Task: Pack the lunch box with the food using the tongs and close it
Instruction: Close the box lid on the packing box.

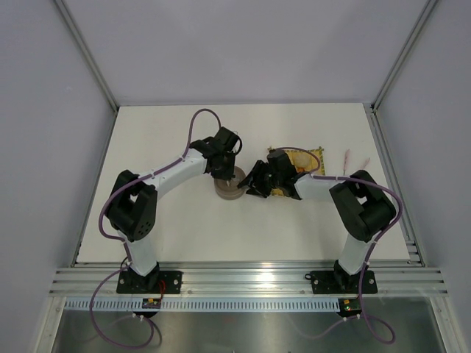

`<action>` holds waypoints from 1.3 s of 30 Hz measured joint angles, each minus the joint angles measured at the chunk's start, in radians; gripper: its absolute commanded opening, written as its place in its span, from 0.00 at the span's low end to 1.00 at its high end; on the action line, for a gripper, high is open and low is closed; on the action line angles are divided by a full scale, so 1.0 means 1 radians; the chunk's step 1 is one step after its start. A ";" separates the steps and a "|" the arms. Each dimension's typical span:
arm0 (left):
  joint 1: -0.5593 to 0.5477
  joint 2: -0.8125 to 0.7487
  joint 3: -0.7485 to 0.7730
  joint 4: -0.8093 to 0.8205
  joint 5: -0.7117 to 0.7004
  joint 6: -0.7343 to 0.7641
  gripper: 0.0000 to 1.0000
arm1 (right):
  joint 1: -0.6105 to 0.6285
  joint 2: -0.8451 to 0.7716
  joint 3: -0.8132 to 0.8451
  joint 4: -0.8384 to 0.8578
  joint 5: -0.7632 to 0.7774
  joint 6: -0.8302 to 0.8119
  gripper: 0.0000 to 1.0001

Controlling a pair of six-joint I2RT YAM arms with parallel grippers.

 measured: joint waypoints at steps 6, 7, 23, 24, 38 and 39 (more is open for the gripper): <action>0.000 0.000 0.000 0.011 0.016 0.121 0.00 | -0.005 0.030 0.021 0.023 -0.042 0.002 0.42; 0.000 0.000 0.000 0.013 0.019 0.137 0.00 | -0.008 0.035 0.024 0.026 -0.053 0.003 0.42; 0.000 0.000 -0.006 0.027 0.064 0.299 0.00 | -0.038 0.070 0.072 -0.006 -0.122 -0.062 0.57; 0.001 -0.001 -0.007 0.027 0.066 0.307 0.00 | -0.045 0.070 0.076 -0.016 -0.121 -0.073 0.58; 0.055 -0.008 -0.029 0.052 0.153 0.129 0.00 | -0.125 -0.048 -0.066 0.068 -0.111 -0.063 0.76; 0.056 -0.010 -0.039 0.066 0.159 0.082 0.00 | -0.124 -0.045 -0.091 0.101 -0.119 -0.039 0.75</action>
